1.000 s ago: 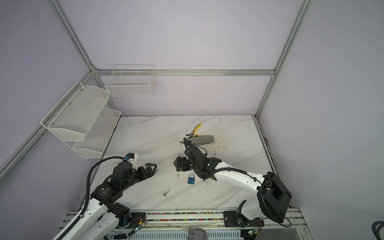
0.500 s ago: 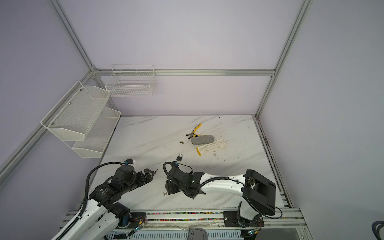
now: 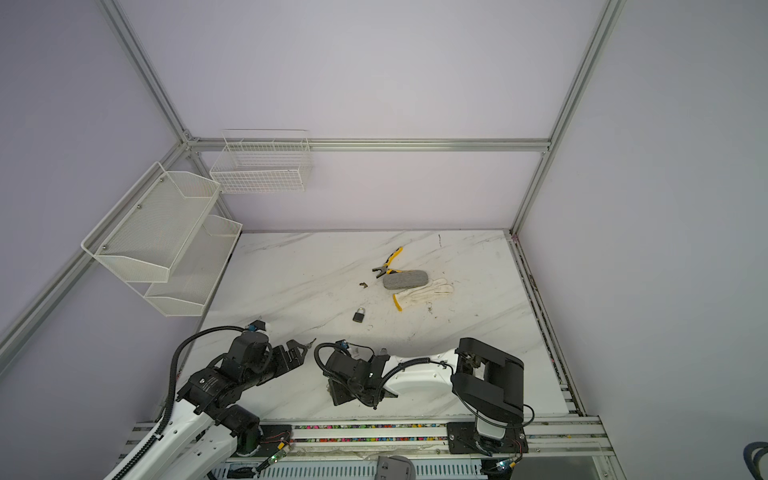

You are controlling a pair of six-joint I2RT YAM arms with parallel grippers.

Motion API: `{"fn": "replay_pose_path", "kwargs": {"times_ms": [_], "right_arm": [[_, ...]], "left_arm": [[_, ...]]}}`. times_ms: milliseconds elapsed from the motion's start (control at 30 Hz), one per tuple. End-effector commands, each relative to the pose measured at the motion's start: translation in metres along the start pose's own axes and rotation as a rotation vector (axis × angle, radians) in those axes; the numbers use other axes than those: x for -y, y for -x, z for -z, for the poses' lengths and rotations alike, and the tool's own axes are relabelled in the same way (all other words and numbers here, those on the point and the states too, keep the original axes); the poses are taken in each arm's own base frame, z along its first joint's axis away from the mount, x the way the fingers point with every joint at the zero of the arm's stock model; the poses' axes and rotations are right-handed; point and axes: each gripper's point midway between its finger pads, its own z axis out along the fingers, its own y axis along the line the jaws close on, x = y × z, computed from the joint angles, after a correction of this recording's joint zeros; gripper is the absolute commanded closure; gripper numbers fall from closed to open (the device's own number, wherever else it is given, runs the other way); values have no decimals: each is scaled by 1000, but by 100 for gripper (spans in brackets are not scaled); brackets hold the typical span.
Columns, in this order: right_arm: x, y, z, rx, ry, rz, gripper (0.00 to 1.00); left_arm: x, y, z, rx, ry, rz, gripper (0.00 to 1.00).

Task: Unlock with the key
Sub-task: 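Reach the right gripper across to the silver key near the robot, then close the right gripper on the silver key and lift it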

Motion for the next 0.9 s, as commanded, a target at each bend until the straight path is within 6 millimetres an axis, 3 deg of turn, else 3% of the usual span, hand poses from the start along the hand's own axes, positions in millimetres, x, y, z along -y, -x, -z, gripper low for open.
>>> {"fn": "replay_pose_path", "kwargs": {"times_ms": [0, 433, 667, 867], "right_arm": [[-14, 10, -1, 27, 28, -5, 46], [-14, 8, -26, -10, -9, 25, 47], [-25, 18, -35, 1, -9, 56, 47], [-22, 26, -20, 24, -42, 66, 49]], "left_arm": [[23, 22, 21, 68, -68, 18, 0], [14, 23, 20, 96, -44, 45, 0], [11, 25, 21, 113, -34, 56, 0], [11, 25, 23, 122, -44, 68, 0]]}}
